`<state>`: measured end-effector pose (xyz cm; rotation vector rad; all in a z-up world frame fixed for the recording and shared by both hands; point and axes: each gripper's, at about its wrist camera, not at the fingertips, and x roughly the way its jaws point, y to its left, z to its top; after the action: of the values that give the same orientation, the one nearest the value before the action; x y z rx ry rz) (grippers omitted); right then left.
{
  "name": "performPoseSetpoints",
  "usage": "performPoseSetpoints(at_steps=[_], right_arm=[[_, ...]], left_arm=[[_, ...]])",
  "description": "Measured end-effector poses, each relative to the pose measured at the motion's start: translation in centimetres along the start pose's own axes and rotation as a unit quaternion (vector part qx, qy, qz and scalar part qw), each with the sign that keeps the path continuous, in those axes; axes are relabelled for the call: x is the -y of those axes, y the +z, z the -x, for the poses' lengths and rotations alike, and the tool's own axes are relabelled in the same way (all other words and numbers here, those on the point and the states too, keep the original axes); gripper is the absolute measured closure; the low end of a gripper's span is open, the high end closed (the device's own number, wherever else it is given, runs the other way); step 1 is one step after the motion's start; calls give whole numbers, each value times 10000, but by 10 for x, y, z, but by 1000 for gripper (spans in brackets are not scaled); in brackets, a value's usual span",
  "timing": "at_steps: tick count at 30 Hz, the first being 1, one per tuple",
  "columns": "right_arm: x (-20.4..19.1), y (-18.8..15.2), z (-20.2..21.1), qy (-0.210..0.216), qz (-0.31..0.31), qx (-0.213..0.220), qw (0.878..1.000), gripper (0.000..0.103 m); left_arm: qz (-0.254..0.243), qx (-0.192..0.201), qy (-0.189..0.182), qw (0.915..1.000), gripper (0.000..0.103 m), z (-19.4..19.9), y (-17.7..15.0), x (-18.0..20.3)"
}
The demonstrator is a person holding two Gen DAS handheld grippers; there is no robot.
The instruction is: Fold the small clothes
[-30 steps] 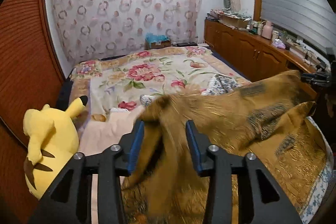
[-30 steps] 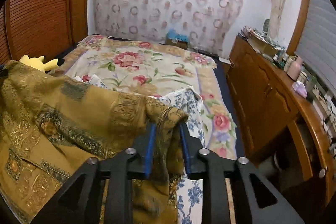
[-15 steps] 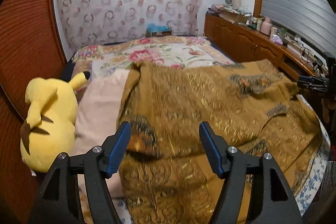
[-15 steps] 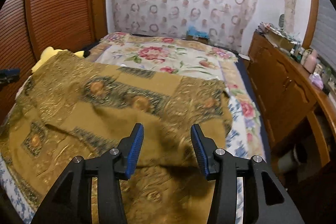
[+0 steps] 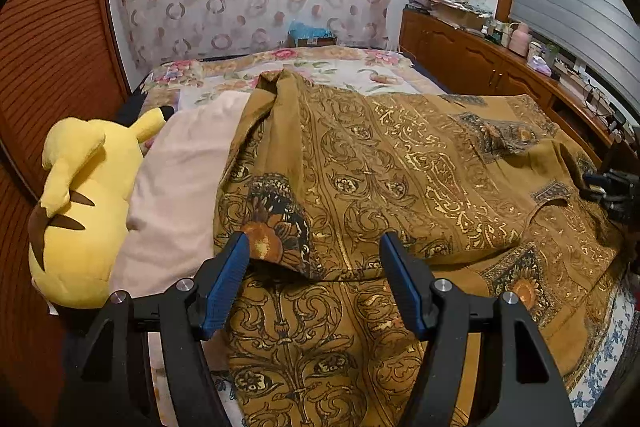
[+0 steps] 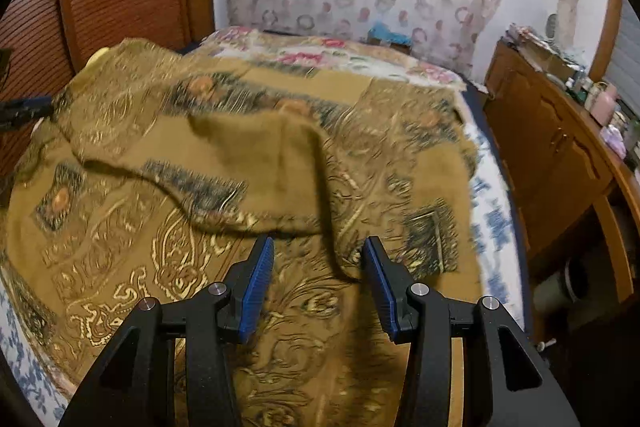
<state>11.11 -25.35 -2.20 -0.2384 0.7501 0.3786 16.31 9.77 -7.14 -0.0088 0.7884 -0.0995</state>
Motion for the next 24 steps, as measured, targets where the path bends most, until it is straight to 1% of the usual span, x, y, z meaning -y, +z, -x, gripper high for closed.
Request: performPoseSetpoints(at_steps=[5, 7, 8, 9, 11, 13, 14, 15, 19, 21, 24], right_arm=[[6, 1, -4, 45, -24, -96, 9999, 54], [11, 3, -4, 114, -75, -105, 9999, 52], [14, 4, -6, 157, -91, -110, 9998, 49], [15, 5, -8, 193, -77, -116, 9997, 47], [14, 6, -8, 264, 9, -131, 9996, 37], [13, 5, -14, 319, 66, -148, 9994, 33], [13, 6, -15, 331, 80, -154, 9993, 32], [14, 6, -16, 325, 81, -152, 9993, 32], [13, -1, -16, 266, 78, -194, 9994, 33], [14, -2, -5, 394, -30, 4, 9992, 34], [26, 1, 11, 249, -208, 322, 9990, 35]], left_arm=[[50, -10, -49, 10000, 35, -5, 1, -3], [70, -4, -114, 9999, 43, -6, 2, -4], [103, -15, -153, 9998, 45, -7, 3, -5], [144, -25, -182, 9997, 48, -9, 4, -6], [193, -55, -202, 9996, 55, -12, 5, -8], [198, -105, -171, 9996, 68, -16, 6, -9], [195, -133, -149, 9996, 69, -17, 6, -9], [185, -160, -126, 9996, 73, -19, 6, -9], [163, -214, -29, 9996, 75, -20, 4, -9], [141, -248, -35, 9996, 75, -21, 4, -9], [94, -241, -27, 9997, 75, -20, 4, -8]])
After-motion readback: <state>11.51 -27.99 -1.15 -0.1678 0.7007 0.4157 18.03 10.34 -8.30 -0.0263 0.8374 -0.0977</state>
